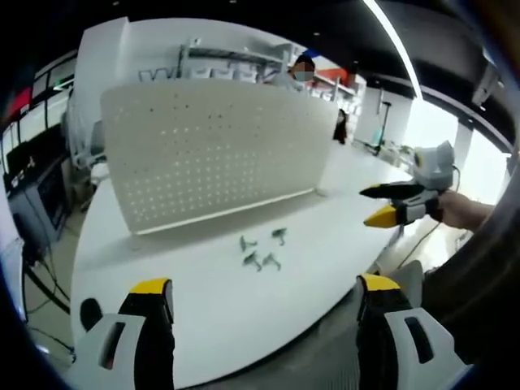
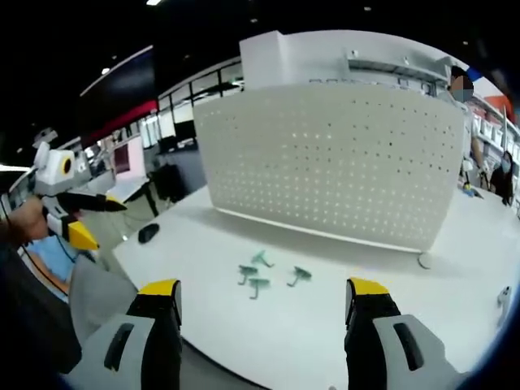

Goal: Insert the hook assembly into the mounting plate slot until the hook locks in place.

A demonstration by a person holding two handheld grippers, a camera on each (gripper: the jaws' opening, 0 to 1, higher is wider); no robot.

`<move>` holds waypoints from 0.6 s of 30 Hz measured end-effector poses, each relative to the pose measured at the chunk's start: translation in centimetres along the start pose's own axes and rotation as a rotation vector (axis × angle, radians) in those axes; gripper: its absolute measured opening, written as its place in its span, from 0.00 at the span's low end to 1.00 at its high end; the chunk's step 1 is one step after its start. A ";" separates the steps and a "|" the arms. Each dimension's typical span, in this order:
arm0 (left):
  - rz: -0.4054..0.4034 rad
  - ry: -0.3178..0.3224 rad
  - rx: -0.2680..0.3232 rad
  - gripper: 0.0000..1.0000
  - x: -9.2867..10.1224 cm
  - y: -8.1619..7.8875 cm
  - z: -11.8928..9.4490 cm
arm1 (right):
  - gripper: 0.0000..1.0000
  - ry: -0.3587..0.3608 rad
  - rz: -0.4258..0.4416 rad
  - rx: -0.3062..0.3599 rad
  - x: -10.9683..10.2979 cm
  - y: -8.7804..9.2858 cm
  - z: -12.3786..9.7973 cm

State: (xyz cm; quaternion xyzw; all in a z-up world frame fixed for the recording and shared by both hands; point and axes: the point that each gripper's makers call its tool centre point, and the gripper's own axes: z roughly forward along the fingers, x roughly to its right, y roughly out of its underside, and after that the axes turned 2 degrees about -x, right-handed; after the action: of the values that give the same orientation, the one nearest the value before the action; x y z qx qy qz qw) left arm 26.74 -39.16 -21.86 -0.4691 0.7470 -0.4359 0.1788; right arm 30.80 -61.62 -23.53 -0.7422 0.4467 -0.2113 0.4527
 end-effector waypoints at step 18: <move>-0.071 0.077 0.009 0.90 -1.6 0.2 4.6 | 0.81 -0.007 -0.008 -0.064 0.5 2.1 0.6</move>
State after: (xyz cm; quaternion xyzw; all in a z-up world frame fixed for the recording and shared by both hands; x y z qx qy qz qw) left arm 30.50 -39.92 -24.81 -0.4776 0.7342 -0.4628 0.1363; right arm 30.54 -62.18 -25.71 -0.7588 0.4488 -0.1959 0.4294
